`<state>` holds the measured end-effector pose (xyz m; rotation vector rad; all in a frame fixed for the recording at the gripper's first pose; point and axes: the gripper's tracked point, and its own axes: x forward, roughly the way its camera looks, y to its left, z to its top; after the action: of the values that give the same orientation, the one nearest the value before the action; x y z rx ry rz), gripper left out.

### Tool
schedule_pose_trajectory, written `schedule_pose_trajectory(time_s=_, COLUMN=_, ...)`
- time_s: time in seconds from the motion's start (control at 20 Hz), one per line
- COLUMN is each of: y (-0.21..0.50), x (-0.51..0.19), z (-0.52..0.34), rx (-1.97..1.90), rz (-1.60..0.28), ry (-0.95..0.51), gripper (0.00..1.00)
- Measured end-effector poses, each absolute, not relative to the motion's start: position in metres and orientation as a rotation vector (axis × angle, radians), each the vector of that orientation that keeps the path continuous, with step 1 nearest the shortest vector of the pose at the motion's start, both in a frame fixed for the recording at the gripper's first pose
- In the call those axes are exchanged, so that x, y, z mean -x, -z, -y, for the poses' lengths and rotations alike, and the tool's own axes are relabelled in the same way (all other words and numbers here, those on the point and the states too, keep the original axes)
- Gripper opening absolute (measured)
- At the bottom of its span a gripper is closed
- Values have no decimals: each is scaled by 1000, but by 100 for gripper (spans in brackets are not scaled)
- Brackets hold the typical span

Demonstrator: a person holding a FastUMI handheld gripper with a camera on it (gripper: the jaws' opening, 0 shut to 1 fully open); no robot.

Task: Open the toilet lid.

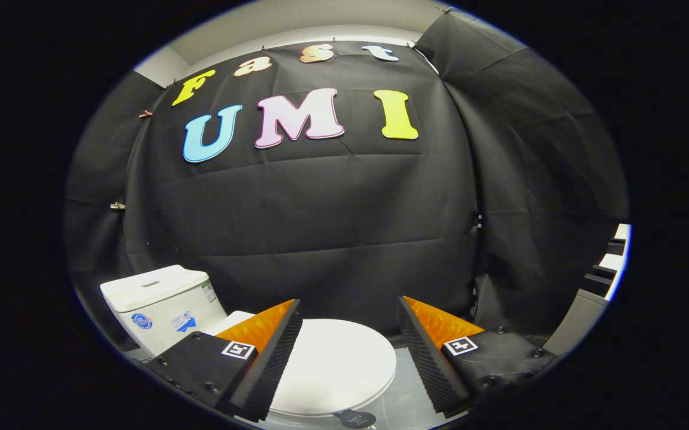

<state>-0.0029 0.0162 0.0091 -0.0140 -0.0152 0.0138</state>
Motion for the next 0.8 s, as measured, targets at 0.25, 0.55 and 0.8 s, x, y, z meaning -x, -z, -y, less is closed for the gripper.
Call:
schedule_pose_trajectory(time_s=0.25, y=-27, x=0, z=-23, rx=-23, rz=30, ry=-25, gripper=99)
schedule_pose_trajectory(time_s=0.55, y=-27, x=0, z=-8, rx=-65, rz=-8, ry=-43, gripper=99)
schedule_pose_trajectory(time_s=0.8, y=16, x=10, z=13, rx=-129, rz=-105, ry=-20, gripper=99)
